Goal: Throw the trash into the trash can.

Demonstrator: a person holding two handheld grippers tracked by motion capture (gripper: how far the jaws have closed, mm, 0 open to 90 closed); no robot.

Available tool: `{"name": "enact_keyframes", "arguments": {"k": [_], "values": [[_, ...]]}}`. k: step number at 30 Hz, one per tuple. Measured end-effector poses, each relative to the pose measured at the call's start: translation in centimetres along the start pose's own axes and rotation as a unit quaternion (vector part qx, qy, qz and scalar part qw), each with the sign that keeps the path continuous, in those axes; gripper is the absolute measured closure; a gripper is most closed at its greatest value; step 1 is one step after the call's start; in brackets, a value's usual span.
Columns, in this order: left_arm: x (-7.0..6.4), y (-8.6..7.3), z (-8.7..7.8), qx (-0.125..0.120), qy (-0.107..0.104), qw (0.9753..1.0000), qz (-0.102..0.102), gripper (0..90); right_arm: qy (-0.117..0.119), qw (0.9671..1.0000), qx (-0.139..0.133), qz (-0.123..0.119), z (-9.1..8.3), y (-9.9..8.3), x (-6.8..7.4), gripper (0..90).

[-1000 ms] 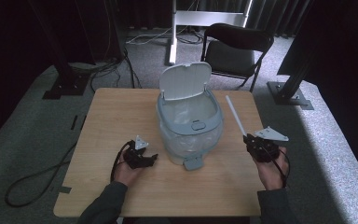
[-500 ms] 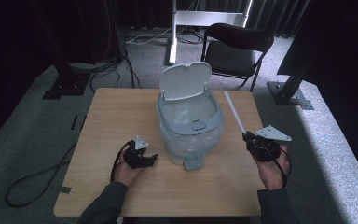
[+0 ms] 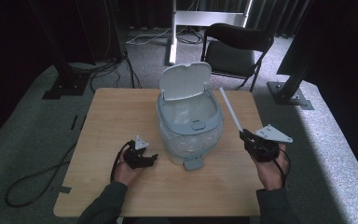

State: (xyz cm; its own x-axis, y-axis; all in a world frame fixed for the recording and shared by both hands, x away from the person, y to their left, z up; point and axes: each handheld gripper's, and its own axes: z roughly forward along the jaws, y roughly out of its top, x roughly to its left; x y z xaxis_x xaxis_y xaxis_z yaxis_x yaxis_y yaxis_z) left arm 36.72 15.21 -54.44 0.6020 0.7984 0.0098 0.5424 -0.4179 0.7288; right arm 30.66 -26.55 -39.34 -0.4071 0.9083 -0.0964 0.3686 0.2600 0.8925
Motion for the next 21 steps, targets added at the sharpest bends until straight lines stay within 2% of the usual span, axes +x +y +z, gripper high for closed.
{"name": "enact_keyframes", "arguments": {"k": [6,9,17,19,20,21], "values": [[0.0,0.0,0.0,0.000,0.000,1.0000,0.000,30.2,0.010,0.9999,-0.012,-0.002,-0.4,0.3,0.2,78.8],[0.0,0.0,0.0,0.000,0.000,1.0000,0.000,30.2,0.030,0.9993,-0.021,0.000,-0.6,0.4,0.4,78.8],[0.0,0.0,0.0,0.000,0.000,1.0000,0.000,30.2,0.041,0.9987,-0.030,-0.009,-0.8,0.8,0.8,78.8],[0.0,0.0,0.0,0.000,0.000,1.0000,0.000,30.2,0.057,0.9976,-0.037,-0.011,-0.8,0.9,1.0,78.8],[0.0,0.0,0.0,0.000,0.000,1.0000,0.000,30.2,0.057,0.9976,-0.037,-0.011,-0.8,0.9,1.0,78.8],[0.0,0.0,0.0,0.000,0.000,1.0000,0.000,30.2,0.072,0.9965,-0.043,-0.008,-0.8,1.0,1.0,78.8]]}}
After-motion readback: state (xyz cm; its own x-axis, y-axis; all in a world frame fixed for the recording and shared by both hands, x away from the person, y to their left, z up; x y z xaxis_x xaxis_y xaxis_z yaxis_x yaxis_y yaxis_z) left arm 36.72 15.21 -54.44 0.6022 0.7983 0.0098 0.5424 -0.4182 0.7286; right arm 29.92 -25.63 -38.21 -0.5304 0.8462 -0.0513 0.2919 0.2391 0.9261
